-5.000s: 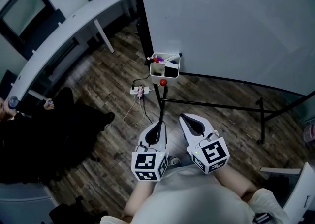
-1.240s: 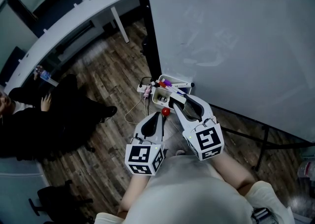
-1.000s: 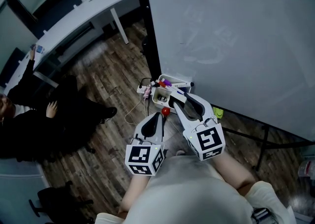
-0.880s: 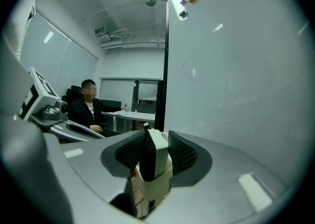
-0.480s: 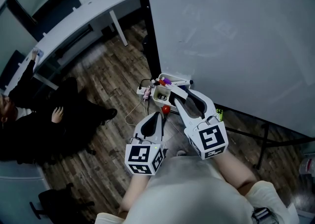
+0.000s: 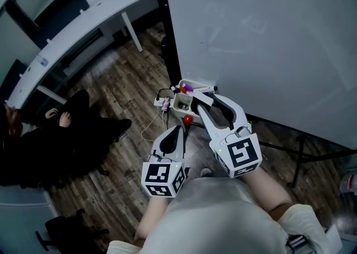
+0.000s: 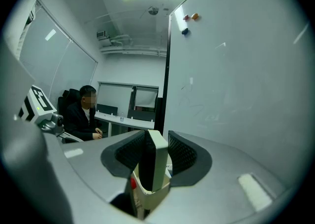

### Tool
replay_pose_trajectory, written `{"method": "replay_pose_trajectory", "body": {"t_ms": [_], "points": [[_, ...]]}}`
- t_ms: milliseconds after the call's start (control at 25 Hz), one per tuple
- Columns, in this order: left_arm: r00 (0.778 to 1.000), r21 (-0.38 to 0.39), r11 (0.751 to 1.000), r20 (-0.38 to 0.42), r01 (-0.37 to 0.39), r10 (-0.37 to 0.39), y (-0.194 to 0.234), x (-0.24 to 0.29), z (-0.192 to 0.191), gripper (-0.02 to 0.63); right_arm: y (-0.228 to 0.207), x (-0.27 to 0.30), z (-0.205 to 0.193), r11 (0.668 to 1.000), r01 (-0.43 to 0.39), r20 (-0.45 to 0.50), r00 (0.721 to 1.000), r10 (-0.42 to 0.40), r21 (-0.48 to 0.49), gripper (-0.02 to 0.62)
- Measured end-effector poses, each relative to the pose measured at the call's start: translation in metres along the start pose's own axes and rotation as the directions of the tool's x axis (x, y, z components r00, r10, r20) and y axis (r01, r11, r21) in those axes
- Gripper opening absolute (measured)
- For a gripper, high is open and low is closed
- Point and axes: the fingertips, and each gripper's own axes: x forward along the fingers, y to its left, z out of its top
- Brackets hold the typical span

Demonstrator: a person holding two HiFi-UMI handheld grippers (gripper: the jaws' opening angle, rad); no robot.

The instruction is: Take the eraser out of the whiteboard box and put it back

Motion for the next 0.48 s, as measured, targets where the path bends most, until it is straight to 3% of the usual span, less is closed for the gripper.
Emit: {"method": "replay_pose_trajectory", "body": {"t_ms": [480], "points": [[1.0, 0.005, 1.0, 0.007, 0.025, -0.025, -0.008, -0.01, -0.003, 0.002, 0.005, -0.017, 0.019, 1.0, 0.024, 0.038, 0.999, -0.024, -0.02, 0.154]]}}
